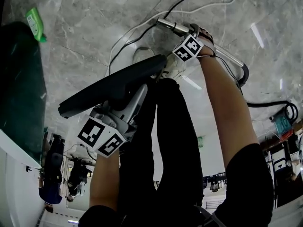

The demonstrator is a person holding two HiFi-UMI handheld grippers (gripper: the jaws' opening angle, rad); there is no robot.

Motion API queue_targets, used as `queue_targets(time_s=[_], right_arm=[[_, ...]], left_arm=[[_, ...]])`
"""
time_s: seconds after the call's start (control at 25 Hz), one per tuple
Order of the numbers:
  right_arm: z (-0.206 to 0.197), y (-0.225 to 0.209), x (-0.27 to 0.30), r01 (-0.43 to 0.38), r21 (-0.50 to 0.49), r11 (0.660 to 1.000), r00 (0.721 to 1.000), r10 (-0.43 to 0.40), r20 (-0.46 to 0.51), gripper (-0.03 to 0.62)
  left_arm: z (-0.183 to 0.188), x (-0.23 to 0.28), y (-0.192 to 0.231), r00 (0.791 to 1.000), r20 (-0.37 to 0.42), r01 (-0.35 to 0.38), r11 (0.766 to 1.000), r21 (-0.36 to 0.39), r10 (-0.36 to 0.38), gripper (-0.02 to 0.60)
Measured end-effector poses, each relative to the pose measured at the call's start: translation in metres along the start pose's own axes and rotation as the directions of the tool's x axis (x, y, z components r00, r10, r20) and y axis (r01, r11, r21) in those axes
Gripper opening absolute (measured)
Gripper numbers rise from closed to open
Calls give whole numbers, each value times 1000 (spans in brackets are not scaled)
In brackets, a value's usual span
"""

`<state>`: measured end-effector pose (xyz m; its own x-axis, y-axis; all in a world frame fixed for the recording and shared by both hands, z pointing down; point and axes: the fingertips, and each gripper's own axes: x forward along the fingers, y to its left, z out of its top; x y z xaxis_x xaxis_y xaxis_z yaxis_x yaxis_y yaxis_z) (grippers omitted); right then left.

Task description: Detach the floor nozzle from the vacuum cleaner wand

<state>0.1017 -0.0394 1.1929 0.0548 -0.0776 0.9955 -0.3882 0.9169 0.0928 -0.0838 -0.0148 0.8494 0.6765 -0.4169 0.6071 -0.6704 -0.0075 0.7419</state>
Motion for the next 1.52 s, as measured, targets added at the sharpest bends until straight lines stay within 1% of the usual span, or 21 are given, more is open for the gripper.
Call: queue_targets(time_s=[0.12,0.16,0.24,0.28,0.4,0.48,0.56,0.6,0.64,0.72,0.8,0.84,0.88,0.92,1.0,1.08,1.16,1.24,1.32,1.48,1.52], right_arm=[[-2,-4,-1,5,25,1000,1000,-5,-8,148],[-2,-7,-2,16,43,999,1000,-15,-13,169],[-2,-14,-3,36,81,996,999,-34,-27,229],[-3,-16,-6,39,96,995,999,-36,-33,283],[-4,-23,-28,50,134,990,999,-48,-17,295],[0,-28,-58,44,196,980,998,-50,25,294],[6,-26,-100,-40,302,952,995,10,99,292],[12,-24,-125,-100,370,924,987,45,155,286],[18,-25,-155,-155,443,883,973,60,221,231],[29,-39,-220,-217,589,778,942,8,335,37],[36,-60,-290,-255,700,667,911,-78,406,17],[37,-71,-325,-266,736,622,896,-121,427,17],[38,-81,-360,-274,760,589,880,-165,445,17],[39,-94,-394,-280,775,567,859,-212,466,17],[43,-125,-461,-276,787,551,801,-321,505,17],[41,-153,-530,-201,798,568,749,-437,499,17],[31,-169,-603,-117,805,581,705,-523,479,17],[20,-180,-679,-86,811,579,650,-584,486,17],[11,-194,-750,-84,821,565,588,-637,498,17],[-7,-239,-871,-54,853,520,456,-747,484,17],[-14,-244,-903,-46,862,505,422,-772,475,17]], left_arm=[[-6,0,-4,1000,-14,11,1000,3,-11,118],[-6,0,-6,1000,-15,17,1000,2,-17,118],[-7,-1,-10,999,-19,27,1000,8,-27,118],[-7,-2,-14,999,-22,32,999,16,-32,118],[-3,-5,-28,999,-19,45,998,45,-45,118],[8,-9,-42,999,3,54,997,60,-54,118],[25,-17,-60,997,39,67,995,71,-70,118],[36,-22,-71,995,59,74,994,80,-79,118],[47,-27,-83,993,77,81,993,91,-88,118],[71,-37,-109,988,110,94,989,118,-107,118],[94,-47,-138,982,140,110,984,138,-129,118],[104,-53,-153,979,152,117,982,146,-139,118],[114,-60,-169,976,161,120,980,159,-146,118],[124,-67,-184,974,169,120,976,181,-151,118],[148,-78,-215,968,189,110,957,267,-164,118],[170,-93,-254,959,203,114,924,366,-199,118],[184,-115,-301,948,210,133,900,416,-237,118],[199,-141,-350,938,226,144,886,440,-264,118],[215,-166,-399,925,233,161,866,474,-300,118],[254,-199,-493,893,222,200,786,586,-392,118],[259,-210,-513,888,223,198,772,603,-402,118]])
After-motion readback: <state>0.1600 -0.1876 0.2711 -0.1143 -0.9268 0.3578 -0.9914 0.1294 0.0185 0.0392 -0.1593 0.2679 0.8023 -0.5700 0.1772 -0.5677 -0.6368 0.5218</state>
